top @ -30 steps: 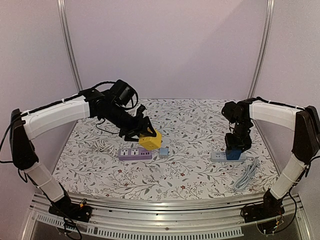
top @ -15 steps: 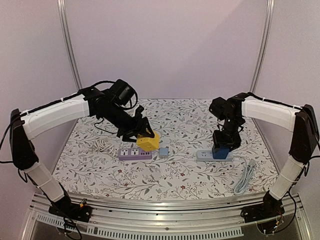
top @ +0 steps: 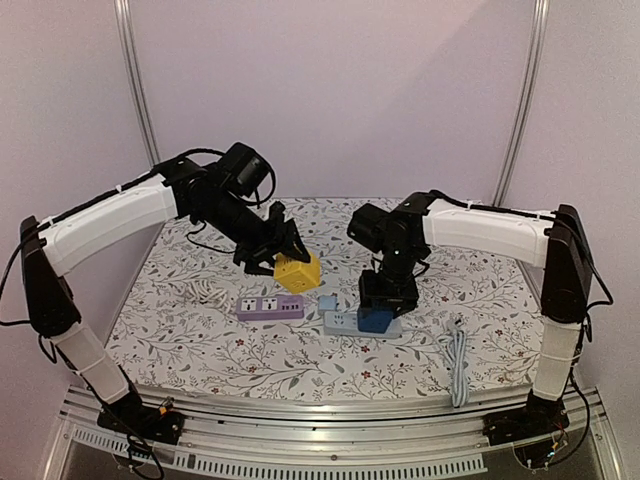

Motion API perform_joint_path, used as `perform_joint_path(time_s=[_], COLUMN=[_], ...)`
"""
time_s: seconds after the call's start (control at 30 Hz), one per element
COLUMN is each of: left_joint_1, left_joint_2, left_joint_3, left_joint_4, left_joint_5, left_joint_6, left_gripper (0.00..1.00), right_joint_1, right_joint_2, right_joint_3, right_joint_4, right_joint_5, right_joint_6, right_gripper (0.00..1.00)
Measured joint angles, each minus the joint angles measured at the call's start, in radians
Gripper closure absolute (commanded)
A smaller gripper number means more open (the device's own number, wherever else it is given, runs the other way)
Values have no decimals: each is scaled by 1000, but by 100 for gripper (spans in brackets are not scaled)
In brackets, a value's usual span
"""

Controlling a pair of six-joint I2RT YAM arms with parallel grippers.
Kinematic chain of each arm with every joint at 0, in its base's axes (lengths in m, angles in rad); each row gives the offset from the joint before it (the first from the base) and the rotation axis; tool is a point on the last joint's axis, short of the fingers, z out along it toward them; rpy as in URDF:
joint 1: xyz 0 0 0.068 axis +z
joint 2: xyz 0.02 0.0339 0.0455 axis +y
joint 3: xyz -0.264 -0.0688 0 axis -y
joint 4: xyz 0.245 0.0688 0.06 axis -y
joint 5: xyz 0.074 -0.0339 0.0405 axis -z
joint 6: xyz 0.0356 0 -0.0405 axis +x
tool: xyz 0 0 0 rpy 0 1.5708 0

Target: Insert the plug

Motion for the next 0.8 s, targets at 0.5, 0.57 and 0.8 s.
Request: perform_joint_path(time_s=[0.5,0.57,0.8], left_joint_1=[-21,-30,-51], left_joint_2=[95,115,172], left_joint_3=[88,109,165], left_joint_4=[-106,-116,-142], left_joint_5=[-45,-52,-71], left_joint_6=[-6,-2,13], left_gripper=[100,100,100], right_joint_1=[13,14,13], right_joint_2=[52,67,75], right_joint_3=[27,35,93], right_joint_4=[87,95,62], right_joint_5=[-110,-125,-140], right_joint_6=[72,69,34], right_gripper=[20,19,15])
